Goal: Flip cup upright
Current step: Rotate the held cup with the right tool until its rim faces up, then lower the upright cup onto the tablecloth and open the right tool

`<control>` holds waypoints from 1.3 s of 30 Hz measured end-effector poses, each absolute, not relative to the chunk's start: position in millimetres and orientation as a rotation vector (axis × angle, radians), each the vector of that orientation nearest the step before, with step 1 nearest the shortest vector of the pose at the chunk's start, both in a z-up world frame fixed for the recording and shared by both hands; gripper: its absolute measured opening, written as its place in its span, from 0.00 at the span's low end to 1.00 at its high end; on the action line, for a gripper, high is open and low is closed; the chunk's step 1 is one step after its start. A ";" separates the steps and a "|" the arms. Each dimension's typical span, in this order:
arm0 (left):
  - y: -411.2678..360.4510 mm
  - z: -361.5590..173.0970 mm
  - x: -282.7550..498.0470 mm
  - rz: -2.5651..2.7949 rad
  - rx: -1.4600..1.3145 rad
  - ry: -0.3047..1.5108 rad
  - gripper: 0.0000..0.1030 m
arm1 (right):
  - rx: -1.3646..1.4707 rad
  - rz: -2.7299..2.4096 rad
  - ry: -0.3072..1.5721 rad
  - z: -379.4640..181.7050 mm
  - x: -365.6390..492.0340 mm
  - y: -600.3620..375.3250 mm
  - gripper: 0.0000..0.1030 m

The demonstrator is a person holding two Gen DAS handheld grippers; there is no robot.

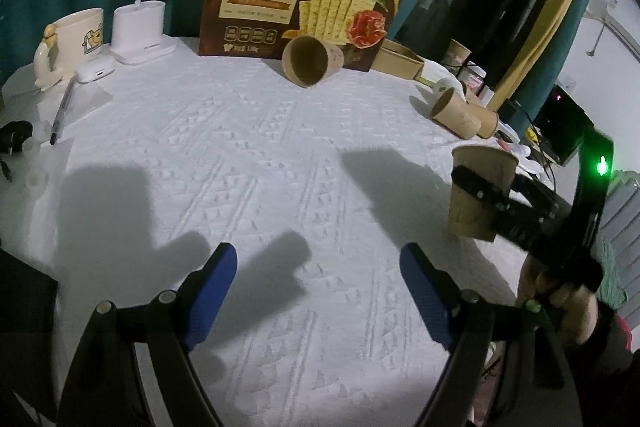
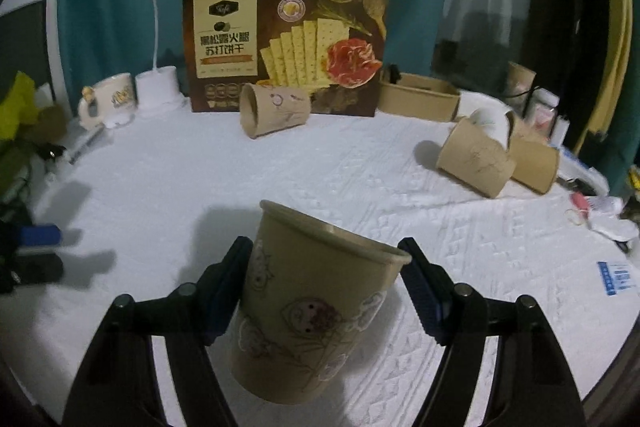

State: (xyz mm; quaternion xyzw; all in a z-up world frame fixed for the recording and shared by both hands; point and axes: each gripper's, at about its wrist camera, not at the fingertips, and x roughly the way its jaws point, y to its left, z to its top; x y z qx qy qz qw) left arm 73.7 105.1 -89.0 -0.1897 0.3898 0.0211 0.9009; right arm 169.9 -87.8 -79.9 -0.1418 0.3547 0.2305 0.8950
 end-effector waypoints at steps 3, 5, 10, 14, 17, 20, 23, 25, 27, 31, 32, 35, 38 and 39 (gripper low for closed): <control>105.2 -90.3 73.8 0.042 -0.393 0.810 0.81 | -0.321 0.472 0.674 -78.6 157.7 -90.5 0.70; 103.5 -91.8 75.1 0.030 -0.395 0.816 0.81 | -0.344 0.472 0.647 -78.5 150.1 -89.5 0.70; 96.3 -92.2 74.6 -0.002 -0.386 0.820 0.81 | -0.345 0.461 0.631 -75.2 133.7 -95.5 0.70; 93.1 -91.8 74.7 -0.001 -0.375 0.822 0.81 | -0.336 0.456 0.639 -72.9 120.7 -103.2 0.71; 89.3 -91.7 72.9 -0.004 -0.362 0.823 0.81 | -0.338 0.479 0.680 -76.0 113.8 -104.6 0.71; 84.4 -91.2 71.7 -0.014 -0.351 0.827 0.81 | -0.348 0.481 0.719 -84.4 108.5 -103.3 0.71; 77.3 -88.7 67.9 -0.027 -0.333 0.823 0.81 | -0.331 0.487 0.752 -89.3 103.1 -105.2 0.71; 73.1 -86.6 64.1 -0.032 -0.323 0.819 0.81 | -0.331 0.488 0.761 -90.6 97.2 -107.3 0.71; 70.3 -85.7 60.6 -0.032 -0.317 0.818 0.81 | -0.328 0.488 0.763 -90.0 90.2 -111.0 0.71; 64.6 -84.3 53.4 -0.029 -0.301 0.819 0.81 | -0.295 0.482 0.788 -88.5 79.2 -122.0 0.71; 62.7 -83.9 51.6 -0.029 -0.295 0.819 0.81 | -0.286 0.479 0.796 -88.8 75.6 -125.5 0.71; 55.5 -82.9 46.0 -0.034 -0.275 0.821 0.81 | -0.267 0.467 0.809 -88.4 65.7 -135.1 0.72; 47.9 -81.8 40.8 -0.045 -0.258 0.824 0.81 | -0.255 0.450 0.814 -85.8 55.7 -144.6 0.72; 44.6 -81.7 39.2 -0.047 -0.250 0.825 0.81 | -0.251 0.444 0.815 -84.5 53.3 -147.9 0.72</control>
